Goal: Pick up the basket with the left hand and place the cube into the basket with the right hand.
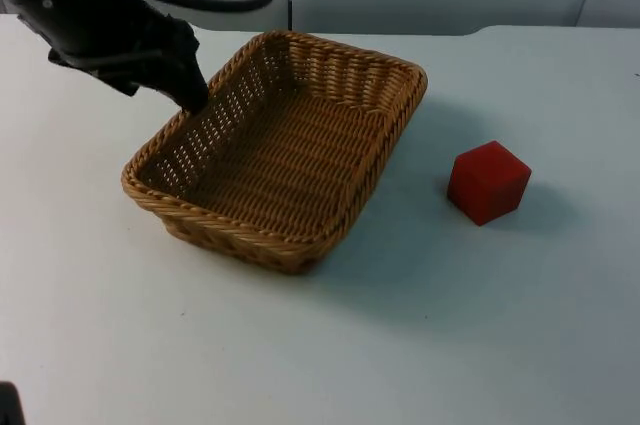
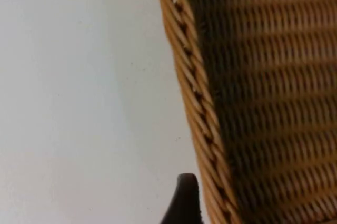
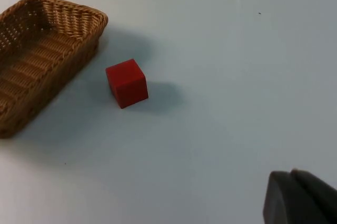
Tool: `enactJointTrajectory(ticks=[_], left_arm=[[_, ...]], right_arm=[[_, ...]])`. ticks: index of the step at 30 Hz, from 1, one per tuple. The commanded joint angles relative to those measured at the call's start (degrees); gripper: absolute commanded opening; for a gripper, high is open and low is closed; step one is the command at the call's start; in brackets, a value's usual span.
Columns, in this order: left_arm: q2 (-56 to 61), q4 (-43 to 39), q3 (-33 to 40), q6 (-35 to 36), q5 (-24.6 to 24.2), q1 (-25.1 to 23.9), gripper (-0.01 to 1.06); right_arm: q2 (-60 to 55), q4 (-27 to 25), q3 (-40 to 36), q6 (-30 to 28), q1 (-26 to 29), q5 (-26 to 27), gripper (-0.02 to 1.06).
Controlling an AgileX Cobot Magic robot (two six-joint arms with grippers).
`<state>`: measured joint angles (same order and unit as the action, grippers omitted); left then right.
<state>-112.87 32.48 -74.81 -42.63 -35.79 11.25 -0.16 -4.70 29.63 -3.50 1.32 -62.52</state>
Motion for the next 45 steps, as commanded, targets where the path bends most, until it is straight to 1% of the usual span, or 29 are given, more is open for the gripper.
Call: enactJointTrajectory(ticks=[1, 2, 4, 8, 9, 10, 11, 12, 13, 14, 18, 20, 25, 27, 29, 34, 45], left_arm=[[-2.9, -1.3, -1.4, 0.7, 1.9, 0.4, 0.69], [-2.9, -1.3, -1.4, 0.7, 1.9, 0.4, 0.69], [-5.7, -2.1, -1.3, -0.3, 3.4, 0.4, 0.69], [-8.6, -1.9, -1.3, -0.4, 3.5, 0.4, 0.69], [-9.6, -1.2, -1.3, -0.4, 3.5, 0.4, 0.64], [-10.4, -0.2, -1.3, -0.3, 3.5, 0.4, 0.51], [-11.0, 1.0, -1.3, -0.2, 3.6, 0.4, 0.34], [-11.1, 1.9, -1.3, -0.2, 3.6, 0.4, 0.13], [-11.1, 1.9, -1.3, -0.2, 3.6, 0.4, 0.13], [-11.1, 2.8, -1.3, 0.0, 3.6, 0.4, 0.00], [-7.4, 5.0, -1.3, 5.6, 3.4, -0.7, 0.00], [-5.3, 5.1, -1.3, 6.5, 2.8, -1.3, 0.00], [3.9, 5.5, -1.2, 10.0, -2.3, -4.0, 0.00], [5.2, 5.9, -1.1, 10.6, -2.8, -4.3, 0.00], [7.6, 6.2, -1.0, 11.6, -4.4, -4.3, 0.00], [9.7, 6.8, -1.0, 11.6, -6.1, -4.3, 0.00], [9.7, 7.0, -1.0, 11.6, -5.9, -4.3, 0.00]], right_arm=[[0.2, 0.1, -0.4, 0.1, -0.1, 0.6, 0.01], [0.2, 0.1, -0.4, 0.1, -0.1, 0.6, 0.01], [0.2, 0.1, -0.4, 0.1, -0.1, 0.6, 0.01], [0.2, 0.1, -0.4, 0.1, -0.1, 0.6, 0.01], [0.2, 0.1, -0.4, 0.1, -0.1, 0.6, 0.01], [0.2, 0.1, -0.4, 0.1, -0.1, 0.6, 0.01], [0.2, 0.1, -0.4, 0.1, -0.1, 0.6, 0.01], [0.2, 0.1, -0.4, 0.1, -0.1, 0.6, 0.01], [0.2, 0.1, -0.4, 0.1, -0.1, 0.6, 0.01], [0.2, 0.1, -0.4, 0.1, -0.1, 0.6, 0.01], [0.2, 0.1, -0.4, 0.1, -0.1, 0.6, 0.01], [0.2, 0.1, -0.4, 0.1, -0.1, 0.6, 0.01], [0.2, 0.1, -0.4, 0.1, -0.1, 0.6, 0.01], [0.2, 0.1, -0.4, 0.1, -0.1, 0.6, 0.01], [0.2, 0.1, -0.4, 0.1, -0.1, 0.6, 0.01], [0.2, 0.1, -0.4, 0.1, -0.1, 0.6, 0.01], [0.2, 0.1, -0.4, 0.1, -0.1, 0.6, 0.01]])
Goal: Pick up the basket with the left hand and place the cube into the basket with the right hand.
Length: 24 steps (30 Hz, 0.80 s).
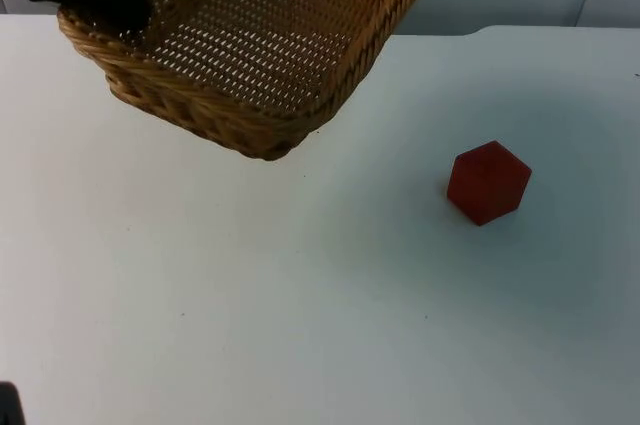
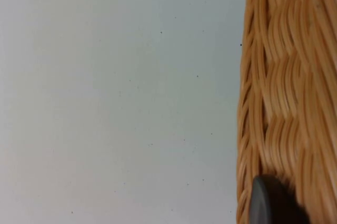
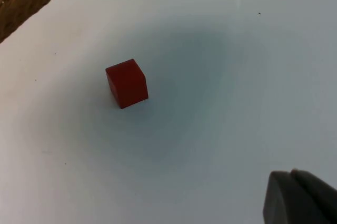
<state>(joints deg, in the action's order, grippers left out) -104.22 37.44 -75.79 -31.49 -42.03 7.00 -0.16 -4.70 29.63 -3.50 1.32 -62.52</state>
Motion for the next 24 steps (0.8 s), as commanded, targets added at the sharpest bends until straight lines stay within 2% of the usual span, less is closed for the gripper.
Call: enactJointTrajectory(ticks=[1, 13, 15, 16, 17, 18, 20, 22, 23, 24], left_arm=[[1.0, 2.0, 0.0, 0.4, 0.3, 0.0, 0.00], [1.0, 2.0, 0.0, 0.4, 0.3, 0.0, 0.00], [1.0, 2.0, 0.0, 0.4, 0.4, 0.0, 0.00], [1.0, 2.0, 0.0, 0.4, 0.4, 0.0, 0.00], [1.0, 2.0, 0.0, 0.4, 0.4, 0.0, 0.00], [1.0, 2.0, 0.0, 0.4, 0.5, 0.0, 0.00], [1.0, 2.0, 0.0, 0.4, 0.5, 0.0, 0.00], [1.0, 2.0, 0.0, 0.4, 0.5, 0.0, 0.00], [1.0, 2.0, 0.0, 0.4, 0.5, 0.0, 0.00], [1.0, 2.0, 0.0, 0.4, 0.6, 0.0, 0.00]], right_arm=[[0.2, 0.1, -0.4, 0.1, -0.1, 0.6, 0.01], [0.2, 0.1, -0.4, 0.1, -0.1, 0.6, 0.01], [0.2, 2.6, -0.4, 0.1, -0.1, 0.6, 0.01], [-0.7, 5.6, -0.3, 0.1, -0.1, 0.8, 0.01], [-0.7, 5.6, -0.3, 0.1, -0.1, 0.8, 0.01], [-3.6, 8.6, -0.3, 0.1, -0.2, 1.3, 0.01], [-11.4, 13.8, 0.1, 0.8, -0.8, 3.4, 0.01], [-19.4, 16.1, 1.1, 0.8, -1.8, 9.8, 0.01], [-19.4, 16.1, 1.1, 0.8, -1.8, 9.8, 0.01], [-23.9, 16.9, 1.4, 1.6, -1.9, 14.2, 0.01]])
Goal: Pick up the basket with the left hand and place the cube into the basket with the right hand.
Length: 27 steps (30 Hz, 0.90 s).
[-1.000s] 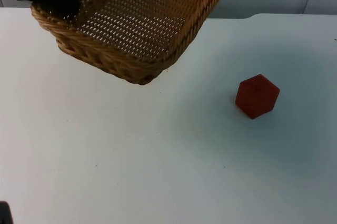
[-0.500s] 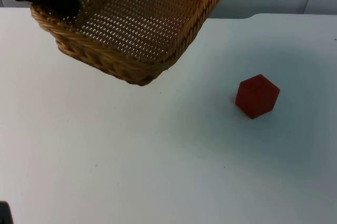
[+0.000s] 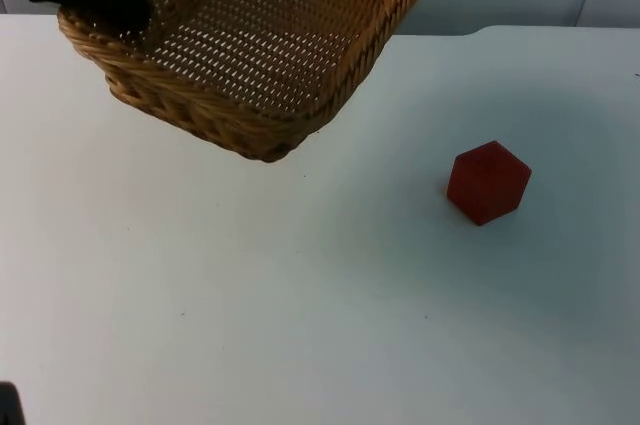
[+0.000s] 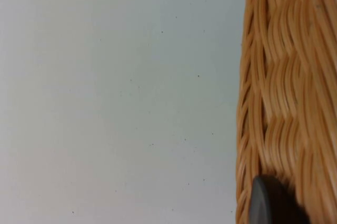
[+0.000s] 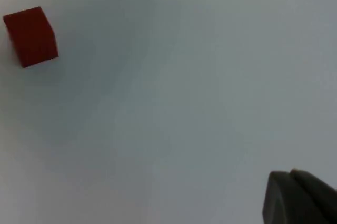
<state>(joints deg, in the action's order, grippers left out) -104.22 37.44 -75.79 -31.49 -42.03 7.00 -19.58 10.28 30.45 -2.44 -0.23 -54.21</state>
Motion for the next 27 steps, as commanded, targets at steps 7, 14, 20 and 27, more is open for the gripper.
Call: enactJointTrajectory(ticks=[7, 14, 20, 27], left_arm=[[1.0, 1.8, 0.0, 0.4, 0.8, 0.0, 0.00], [1.0, 1.8, 0.0, 0.4, 0.8, 0.0, 0.00], [1.0, 1.8, 0.0, 0.4, 0.8, 0.0, 0.00], [1.0, 1.8, 0.0, 0.4, 1.2, 0.0, 0.00]], right_arm=[[-32.6, 1.0, 5.2, 5.6, -0.4, 17.3, 0.15], [-56.5, 5.4, 15.6, 4.8, -7.3, 17.2, 0.73], [-70.3, 5.7, 27.6, -2.2, -15.7, 19.4, 1.05], [-82.9, -6.5, 36.7, -10.3, -18.9, 20.7, 1.05]])
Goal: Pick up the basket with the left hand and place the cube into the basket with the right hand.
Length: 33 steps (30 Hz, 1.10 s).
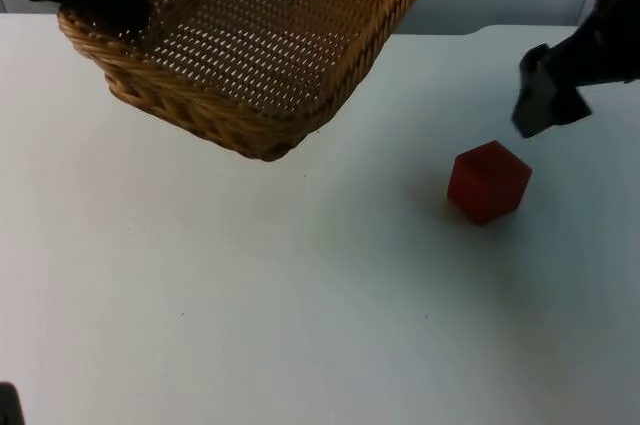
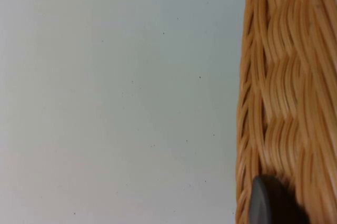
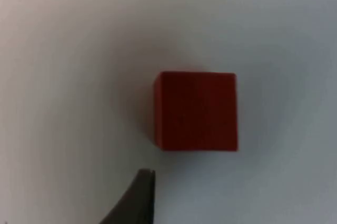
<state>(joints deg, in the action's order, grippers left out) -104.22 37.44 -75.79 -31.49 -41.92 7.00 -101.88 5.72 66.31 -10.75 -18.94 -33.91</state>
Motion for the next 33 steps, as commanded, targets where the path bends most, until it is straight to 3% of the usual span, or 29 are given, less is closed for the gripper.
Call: enactJointTrajectory(ticks=[1, 20, 22, 23, 24, 25, 26, 28, 29, 30, 33], left_arm=[[1.0, 1.8, 0.0, 0.4, 1.1, 0.0, 0.00], [1.0, 1.7, 0.0, 0.4, 1.3, 0.0, 0.00], [1.0, 1.7, 0.0, 0.4, 1.3, 0.0, 0.00], [1.0, 1.7, 0.0, 0.4, 1.3, 0.0, 0.00], [1.0, 1.7, 0.0, 0.4, 1.3, 0.0, 0.00], [1.0, 1.7, 0.0, 0.4, 1.3, 0.0, 0.00], [1.0, 1.7, 0.0, 0.4, 1.3, 0.0, 0.00], [1.0, 1.7, 0.0, 0.4, 1.3, 0.0, 0.00], [1.0, 1.7, 0.0, 0.4, 1.3, 0.0, 0.00], [1.0, 1.7, 0.0, 0.4, 1.3, 0.0, 0.00], [1.0, 1.6, 0.0, 0.4, 1.3, 0.0, 0.00]], right_arm=[[-2.3, -3.3, 1.7, -3.0, -0.2, 0.7, 1.05], [-17.0, -12.2, 2.3, -10.0, 0.2, 11.6, 1.04], [-17.9, -14.8, 2.4, -12.3, 0.2, 12.4, 0.87], [-18.3, -15.7, 2.4, -12.5, 0.2, 12.9, 0.69], [-18.4, -16.2, 2.4, -11.8, 0.2, 13.3, 0.40], [-18.4, -16.2, 2.4, -11.8, 0.2, 13.3, 0.40], [-18.4, -16.0, 2.5, -8.5, 0.7, 14.4, 0.01], [-17.2, -11.2, 3.9, -2.0, 2.1, 14.3, 0.03], [-16.2, -6.2, 5.2, 3.2, 3.0, 13.0, 0.03], [-16.2, -6.2, 5.2, 3.2, 3.0, 13.0, 0.03], [-11.8, 10.3, 12.7, 17.9, 5.2, 5.2, 0.03]])
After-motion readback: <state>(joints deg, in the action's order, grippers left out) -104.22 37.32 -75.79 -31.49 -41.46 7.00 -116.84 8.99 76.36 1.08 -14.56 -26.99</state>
